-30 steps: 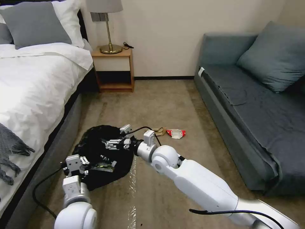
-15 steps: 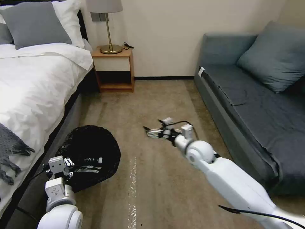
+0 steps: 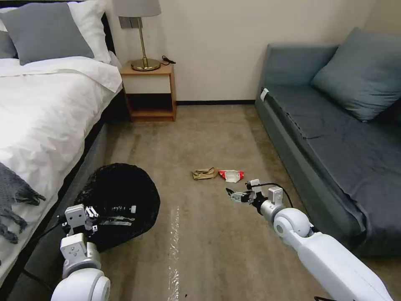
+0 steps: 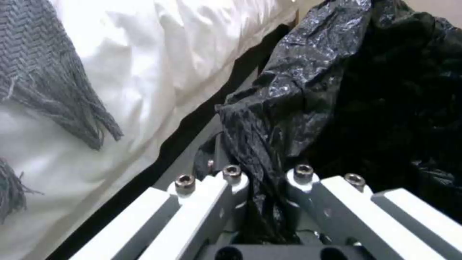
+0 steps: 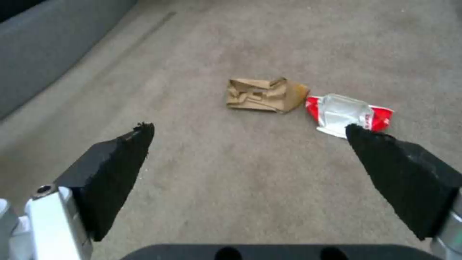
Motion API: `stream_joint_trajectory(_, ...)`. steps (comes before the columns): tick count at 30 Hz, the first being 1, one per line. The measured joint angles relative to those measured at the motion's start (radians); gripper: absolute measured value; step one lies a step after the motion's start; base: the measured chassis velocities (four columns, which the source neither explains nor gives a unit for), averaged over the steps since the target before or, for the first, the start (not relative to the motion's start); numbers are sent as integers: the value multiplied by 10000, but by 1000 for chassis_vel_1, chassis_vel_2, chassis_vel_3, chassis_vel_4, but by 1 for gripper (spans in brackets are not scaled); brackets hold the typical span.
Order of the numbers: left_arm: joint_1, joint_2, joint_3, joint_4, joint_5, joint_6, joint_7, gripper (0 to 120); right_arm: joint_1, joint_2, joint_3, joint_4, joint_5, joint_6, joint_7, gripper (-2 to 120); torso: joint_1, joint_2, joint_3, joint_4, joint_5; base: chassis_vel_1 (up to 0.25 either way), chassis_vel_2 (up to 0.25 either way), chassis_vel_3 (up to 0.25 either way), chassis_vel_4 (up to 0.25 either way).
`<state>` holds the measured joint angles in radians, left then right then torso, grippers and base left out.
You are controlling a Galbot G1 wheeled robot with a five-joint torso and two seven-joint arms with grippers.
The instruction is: Pick up the trash bin, then pick up the garbage on the floor and place it into the trash bin.
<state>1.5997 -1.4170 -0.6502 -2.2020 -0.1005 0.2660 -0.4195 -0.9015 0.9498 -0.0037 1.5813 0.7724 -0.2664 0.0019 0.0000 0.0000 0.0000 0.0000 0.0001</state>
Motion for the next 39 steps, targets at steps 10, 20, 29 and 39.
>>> stream_joint_trajectory(10, -54, 117, -17, -8, -28, 0, 21, 3, 42, -7, 127, -183, 101, 194, -132, 100, 0, 0, 0, 1, 0, -24, 30, 27, -30)
stream_joint_trajectory(20, 6, 103, 26, 26, -25, -45, 32, 3, -154, -31, 355, -276, 157, 294, -302, 100, 1, 0, 0, 1, -1, -96, 94, 93, -98)
stream_joint_trajectory(29, 58, 135, 2, 39, -21, -86, 40, 3, -64, 73, 233, -376, 146, 321, -349, 100, 0, 0, 0, 0, -1, -26, 34, 26, -26)
stream_joint_trajectory(39, 52, 154, -6, 161, -41, -153, 71, 3, -133, 143, 244, -405, 139, 327, -371, 100, 1, 0, 0, 0, 0, -104, 96, 95, -99)
